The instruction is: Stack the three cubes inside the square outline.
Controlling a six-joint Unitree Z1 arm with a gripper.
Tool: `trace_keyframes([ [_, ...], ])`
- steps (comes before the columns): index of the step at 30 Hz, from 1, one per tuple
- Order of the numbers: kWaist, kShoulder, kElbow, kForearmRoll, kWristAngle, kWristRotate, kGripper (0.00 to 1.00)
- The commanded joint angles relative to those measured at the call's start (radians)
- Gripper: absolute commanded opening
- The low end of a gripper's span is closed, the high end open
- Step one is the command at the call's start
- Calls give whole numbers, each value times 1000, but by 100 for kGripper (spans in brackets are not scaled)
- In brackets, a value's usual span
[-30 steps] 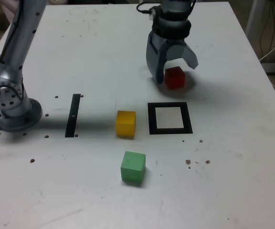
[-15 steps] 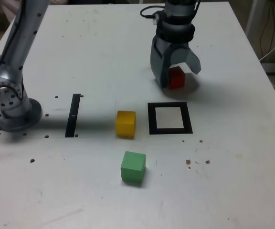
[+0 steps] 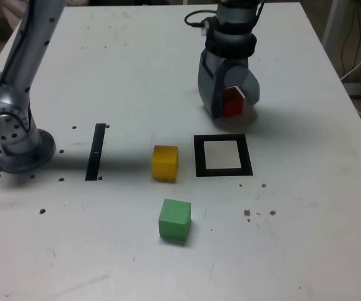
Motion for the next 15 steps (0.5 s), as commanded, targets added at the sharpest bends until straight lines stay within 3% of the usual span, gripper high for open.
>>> trace_keyframes([
  [1,-5,11,5,-3,-5,0,65],
  [10,-14,9,21,-8,-14,3,47],
  [15,-17,-17,35,-32,7,3,40],
])
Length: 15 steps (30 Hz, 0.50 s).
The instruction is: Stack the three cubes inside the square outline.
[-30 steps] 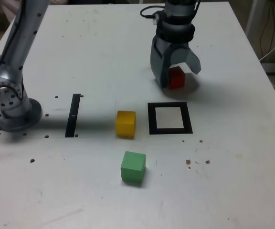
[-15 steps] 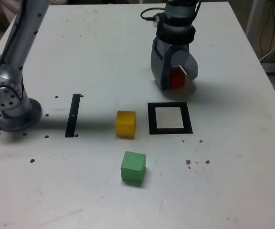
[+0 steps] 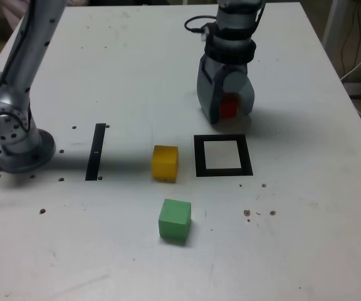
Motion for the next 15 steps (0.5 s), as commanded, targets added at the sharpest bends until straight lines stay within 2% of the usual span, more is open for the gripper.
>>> trace_keyframes([
  [1,-5,-23,10,-16,16,1,39],
  [8,-18,-72,38,-24,39,5,38],
  [15,-103,-144,66,15,42,8,38],
])
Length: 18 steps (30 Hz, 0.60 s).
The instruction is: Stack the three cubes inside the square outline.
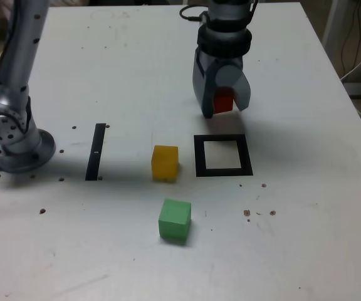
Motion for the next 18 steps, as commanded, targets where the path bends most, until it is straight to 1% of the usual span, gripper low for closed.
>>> trace_keyframes([
  [1,-31,-30,4,13,-1,-3,38],
  [8,-153,-56,-2,76,-14,-37,39],
  [15,-210,-51,20,76,-18,-70,39],
  [18,-225,-40,20,73,-27,-82,39],
])
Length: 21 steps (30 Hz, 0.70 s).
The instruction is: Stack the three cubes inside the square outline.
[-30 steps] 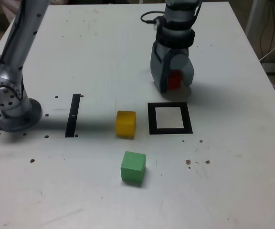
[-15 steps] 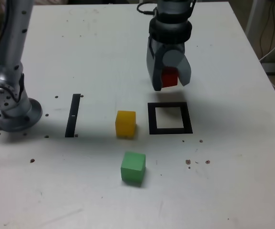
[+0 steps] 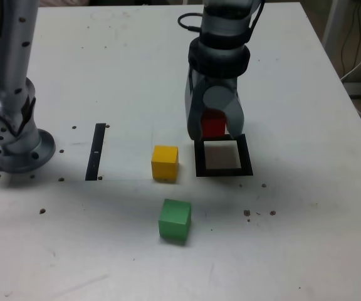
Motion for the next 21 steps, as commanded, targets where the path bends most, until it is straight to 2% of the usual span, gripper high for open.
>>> trace_keyframes([
  [1,-12,13,-5,-3,-11,-8,39],
  [11,-36,68,0,-51,-57,-19,39],
  [16,-54,75,27,-104,-62,-29,39],
  [21,-47,74,45,-117,-59,-28,41],
])
